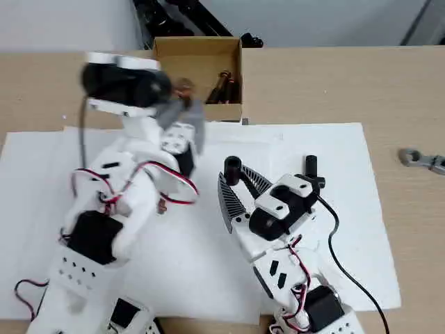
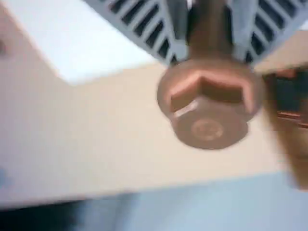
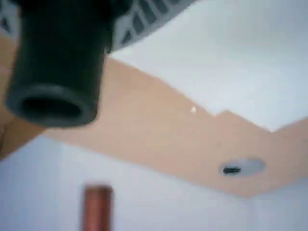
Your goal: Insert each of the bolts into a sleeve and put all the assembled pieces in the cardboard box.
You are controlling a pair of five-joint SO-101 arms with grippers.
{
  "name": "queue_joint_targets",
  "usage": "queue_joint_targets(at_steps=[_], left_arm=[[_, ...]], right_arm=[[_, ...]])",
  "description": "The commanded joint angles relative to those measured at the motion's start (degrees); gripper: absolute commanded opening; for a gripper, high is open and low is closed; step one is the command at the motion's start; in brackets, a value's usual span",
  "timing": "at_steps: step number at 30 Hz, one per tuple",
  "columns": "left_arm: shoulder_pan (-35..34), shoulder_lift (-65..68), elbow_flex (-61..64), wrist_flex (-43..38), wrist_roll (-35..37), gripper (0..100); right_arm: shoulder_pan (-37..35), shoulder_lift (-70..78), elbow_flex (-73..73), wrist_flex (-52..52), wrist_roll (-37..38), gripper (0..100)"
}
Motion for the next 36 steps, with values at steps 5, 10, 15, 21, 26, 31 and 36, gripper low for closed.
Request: queue_joint_targets(at_steps=[5,10,15,21,26,31,36], left_arm=[[5.0,-0.7,-4.4,-1.7,0.4,1],[5.0,-0.7,-8.0,1.8,0.4,1],[5.0,0.6,-14.6,7.2,0.4,1],[7.0,7.4,-24.4,16.7,0.6,1],[12.3,8.4,-25.6,17.8,0.6,1],[13.2,8.5,-25.6,18.1,0.5,1],[13.1,8.5,-24.5,18.3,0.4,1]], right_arm=[[-0.6,-0.8,-0.1,-5.1,0.0,0.2],[-0.6,-0.8,0.1,-5.0,0.0,0.2],[-0.6,-0.7,1.3,-4.9,0.0,0.2],[-0.6,-0.7,1.4,-4.4,-0.2,0.2],[-0.6,-0.7,1.4,-4.4,-0.3,0.2],[-0.6,-0.7,1.4,-4.4,-0.3,0.2],[-0.6,-0.7,1.4,-4.4,-0.3,0.2]])
